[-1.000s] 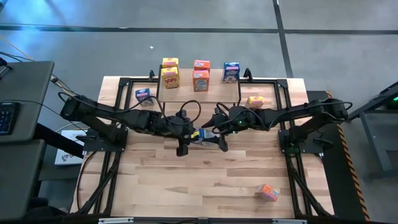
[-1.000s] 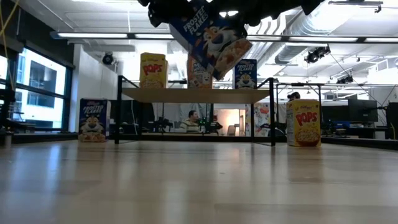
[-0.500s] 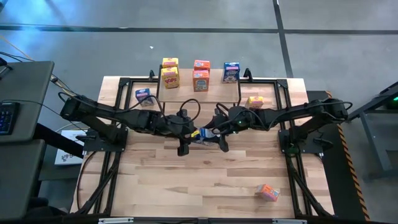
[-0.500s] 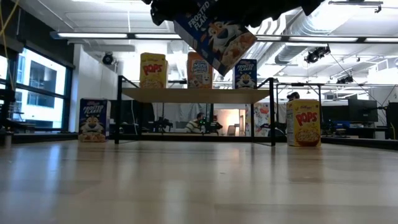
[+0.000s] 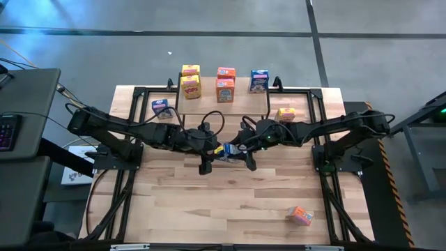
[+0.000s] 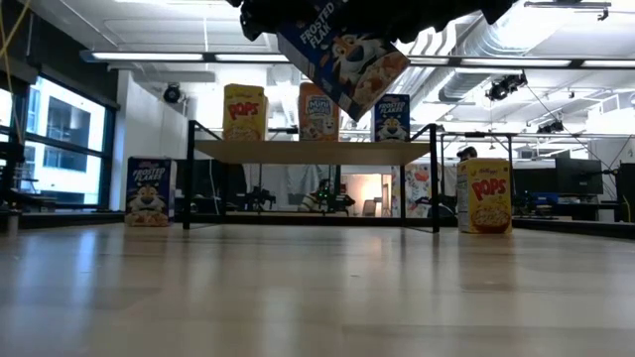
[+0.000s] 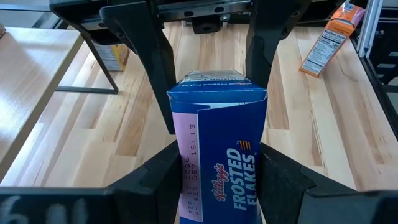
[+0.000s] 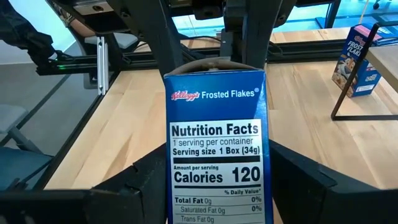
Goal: Stack cereal on shelf
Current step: Put the bottom blue cereal box on the shelf aligned with the other blue cereal box
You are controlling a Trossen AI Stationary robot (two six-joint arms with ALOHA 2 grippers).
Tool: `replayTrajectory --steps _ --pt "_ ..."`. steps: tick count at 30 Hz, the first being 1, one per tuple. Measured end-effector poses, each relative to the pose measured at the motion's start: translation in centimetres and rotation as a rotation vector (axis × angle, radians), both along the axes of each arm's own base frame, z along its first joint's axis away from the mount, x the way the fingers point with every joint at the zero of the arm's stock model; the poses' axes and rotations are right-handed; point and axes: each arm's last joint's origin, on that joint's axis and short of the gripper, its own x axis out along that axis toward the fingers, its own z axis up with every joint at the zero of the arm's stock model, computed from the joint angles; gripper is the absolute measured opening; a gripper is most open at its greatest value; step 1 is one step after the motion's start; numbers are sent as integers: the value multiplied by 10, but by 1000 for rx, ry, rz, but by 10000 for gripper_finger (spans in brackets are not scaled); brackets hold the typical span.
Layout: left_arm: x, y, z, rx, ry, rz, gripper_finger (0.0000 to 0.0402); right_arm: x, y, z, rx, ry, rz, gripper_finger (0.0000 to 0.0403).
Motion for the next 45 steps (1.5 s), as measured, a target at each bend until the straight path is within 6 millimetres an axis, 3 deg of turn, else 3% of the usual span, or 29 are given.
replayTrajectory --steps 5,17,29,38,45 --pt "0 0 0 3 1 -2 176 0 0 0 0 0 0 220" --pt "1 1 3 3 -12 11 260 0 0 0 -4 -1 -11 220" --pt "-4 -1 -2 25 70 -37 264 0 0 0 28 3 -20 220" --pt "-13 1 9 23 40 -38 264 0 0 0 30 2 -15 220" --pt "-30 3 18 -12 69 -7 264 -1 11 0 24 3 21 258"
